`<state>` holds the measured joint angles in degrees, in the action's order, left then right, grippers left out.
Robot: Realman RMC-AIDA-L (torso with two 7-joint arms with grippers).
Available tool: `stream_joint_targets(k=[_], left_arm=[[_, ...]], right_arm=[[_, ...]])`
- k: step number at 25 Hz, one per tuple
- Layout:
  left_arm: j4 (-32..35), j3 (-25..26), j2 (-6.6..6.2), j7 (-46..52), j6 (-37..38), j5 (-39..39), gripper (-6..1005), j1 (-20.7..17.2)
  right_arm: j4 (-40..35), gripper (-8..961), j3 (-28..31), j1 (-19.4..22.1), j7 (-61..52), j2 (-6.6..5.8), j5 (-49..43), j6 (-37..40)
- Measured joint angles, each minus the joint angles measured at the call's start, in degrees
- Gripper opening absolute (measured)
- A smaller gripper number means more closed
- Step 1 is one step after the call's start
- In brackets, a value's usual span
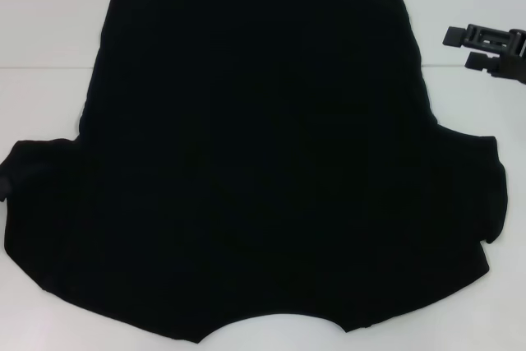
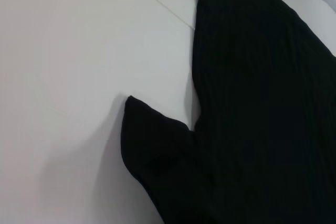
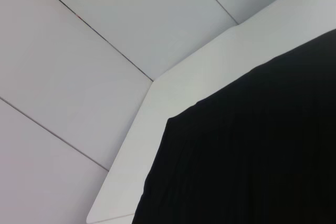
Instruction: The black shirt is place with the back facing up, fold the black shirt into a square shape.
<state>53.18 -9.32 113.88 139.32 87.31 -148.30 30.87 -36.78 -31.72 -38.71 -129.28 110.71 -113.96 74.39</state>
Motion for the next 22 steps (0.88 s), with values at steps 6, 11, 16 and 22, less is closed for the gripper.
stream_joint_targets(k=[6, 11, 16, 22], left_arm=[[-0.02, -0.52, 0.18, 0.06, 0.65, 0.24, 2, 0.07], [-0.27, -1.22, 0.2, -0.02, 0.67, 0.25, 2, 0.63], [-0.78, -2.52, -0.02, 0.01, 0.38, -0.04, 2, 1.58], [-1.13, -4.65, -0.35, 0.07, 0.74, 0.0, 3, 2.83]], right_arm=[[1.14, 888, 0.7, 0.17, 0.0, -0.29, 0.05, 0.09], [1.21, 887, 0.77, 0.5, -0.18, -0.32, 0.05, 0.3], [1.8, 886, 0.79, 0.46, -0.19, -0.32, 0.06, 0.33], [1.86, 885, 1.32, -0.25, -0.25, -0.27, 0.14, 0.53]])
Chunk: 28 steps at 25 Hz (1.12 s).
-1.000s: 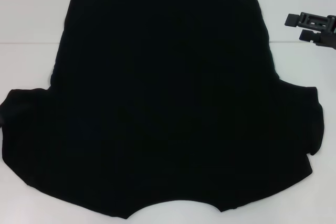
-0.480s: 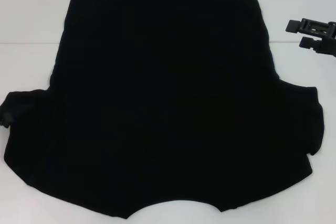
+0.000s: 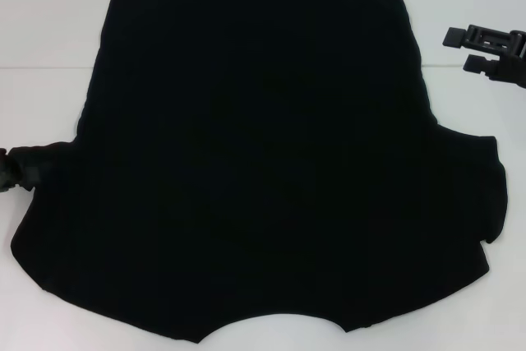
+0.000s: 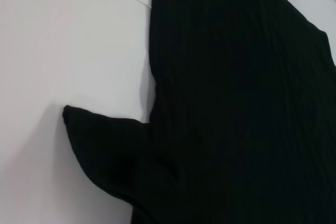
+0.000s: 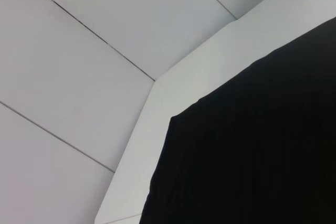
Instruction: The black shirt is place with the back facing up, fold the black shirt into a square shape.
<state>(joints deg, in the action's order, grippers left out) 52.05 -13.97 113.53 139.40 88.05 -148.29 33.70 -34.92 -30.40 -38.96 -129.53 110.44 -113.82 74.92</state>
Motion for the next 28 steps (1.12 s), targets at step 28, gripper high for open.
stream_joint_targets(k=[28], left_arm=[[-0.28, -13.73, 3.16, 4.06, 0.45, 0.04, 2, 6.53]], right_arm=[[0.03, 878, -0.46, 0.38, -1.16, -0.58, 0.0, 0.92]])
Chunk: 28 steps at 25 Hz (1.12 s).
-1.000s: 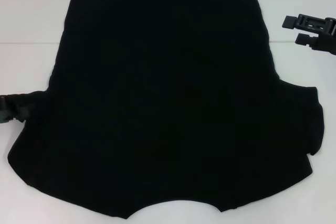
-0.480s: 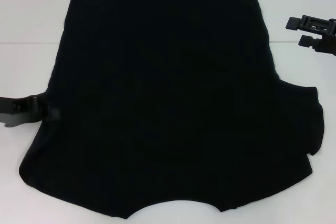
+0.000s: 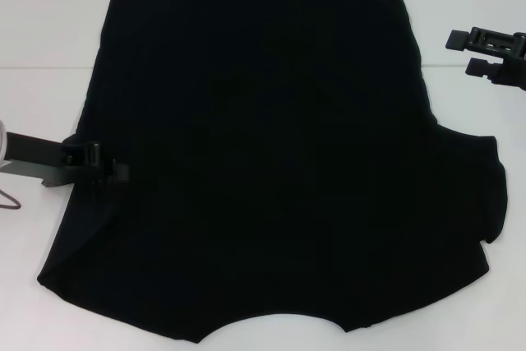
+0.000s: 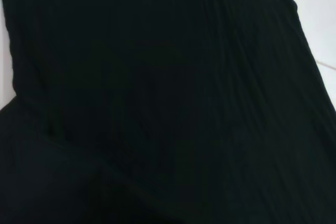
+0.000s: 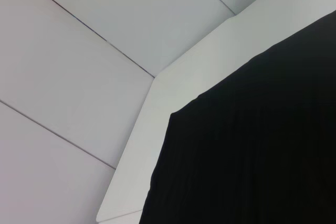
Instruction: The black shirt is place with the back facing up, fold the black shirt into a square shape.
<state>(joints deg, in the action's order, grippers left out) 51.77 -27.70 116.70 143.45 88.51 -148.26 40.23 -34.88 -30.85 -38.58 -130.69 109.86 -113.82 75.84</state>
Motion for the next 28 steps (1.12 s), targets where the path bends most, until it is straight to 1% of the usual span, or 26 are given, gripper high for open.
stream_joint_targets(k=[7, 13, 16, 19, 21, 25, 28], left_arm=[[-0.07, -2.78, 0.49, 1.68, -1.53, -0.01, 4, 0.38], [-0.19, -3.93, 0.75, 2.06, -2.03, -0.08, 5, 0.48], [-0.19, -5.28, 0.53, 2.0, -2.17, -0.24, 8, 0.64], [-0.19, -8.91, 0.01, 1.99, -2.94, -0.32, 11, 0.54], [-0.19, -10.41, -0.19, 2.03, -3.27, -0.43, 13, 0.54], [-0.18, -10.89, -0.23, 2.03, -3.47, -0.89, 16, 1.09], [-0.14, -12.38, -0.24, 1.7, -3.5, -1.02, 15, 1.29]], right_arm=[[-0.01, 876, -0.02, 0.13, 0.12, 0.0, 0.0, 0.16], [-0.01, 875, -0.06, 0.23, 0.15, 0.0, -0.06, 0.19], [-0.01, 874, -0.09, 0.25, 0.17, 0.0, -0.13, 0.28], [-0.01, 873, -0.08, 0.33, 0.22, 0.0, -0.17, 0.37], [0.0, 873, -0.07, 0.36, 0.28, 0.0, -0.17, 0.37], [-0.01, 872, -0.08, 0.36, 0.29, 0.0, -0.16, 0.37], [-0.01, 871, -0.08, 0.35, 0.31, 0.0, -0.24, 0.37]])
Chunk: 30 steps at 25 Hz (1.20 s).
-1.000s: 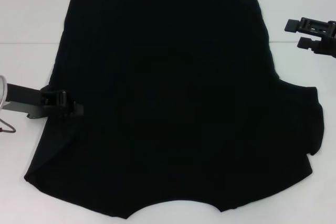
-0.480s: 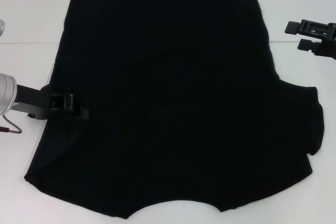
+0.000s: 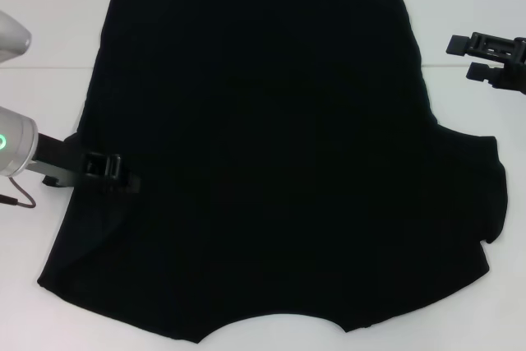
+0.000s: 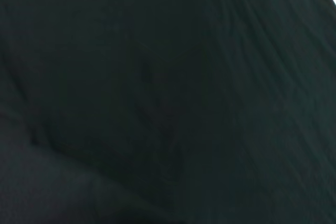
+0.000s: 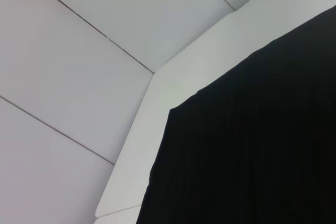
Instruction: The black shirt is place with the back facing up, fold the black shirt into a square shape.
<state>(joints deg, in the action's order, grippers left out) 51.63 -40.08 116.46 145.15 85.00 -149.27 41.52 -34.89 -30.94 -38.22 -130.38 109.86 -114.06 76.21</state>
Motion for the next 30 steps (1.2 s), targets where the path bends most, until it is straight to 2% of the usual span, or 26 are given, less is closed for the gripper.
stream_joint_targets(k=[6, 9, 13, 18, 19, 26, 30], left_arm=[[0.43, -3.7, 0.62, -2.97, -0.07, -0.03, 101, 0.45], [1.92, -5.59, 1.48, -4.01, -0.24, -0.03, 153, 0.19], [6.21, -5.45, 2.54, -4.16, -0.33, 0.62, 224, -1.29], [7.59, -4.58, 2.38, -3.0, 0.53, 1.01, 312, -1.95], [7.49, -1.73, 1.91, -1.01, 0.51, 1.03, 329, -2.49], [6.58, 7.69, 0.63, 4.21, 3.47, 1.12, 502, -4.01], [4.63, 13.21, 0.33, 7.9, 4.3, 1.39, 504, -5.43]], right_arm=[[0.0, 870, 0.12, -0.01, 0.06, 0.0, -0.09, -0.18], [0.0, 869, 0.01, -0.05, -0.05, -0.07, -0.11, -0.37], [0.0, 868, -0.01, -0.13, -0.2, -0.1, -0.11, -0.37], [0.0, 867, 0.04, -0.15, -0.27, -0.18, -0.12, -0.34], [0.0, 867, 0.05, -0.18, -0.28, -0.18, -0.11, -0.31], [0.0, 865, 0.09, -0.46, -0.3, -0.36, -0.11, -0.09], [0.0, 864, 0.03, -0.53, -0.31, -0.36, -0.1, -0.08]])
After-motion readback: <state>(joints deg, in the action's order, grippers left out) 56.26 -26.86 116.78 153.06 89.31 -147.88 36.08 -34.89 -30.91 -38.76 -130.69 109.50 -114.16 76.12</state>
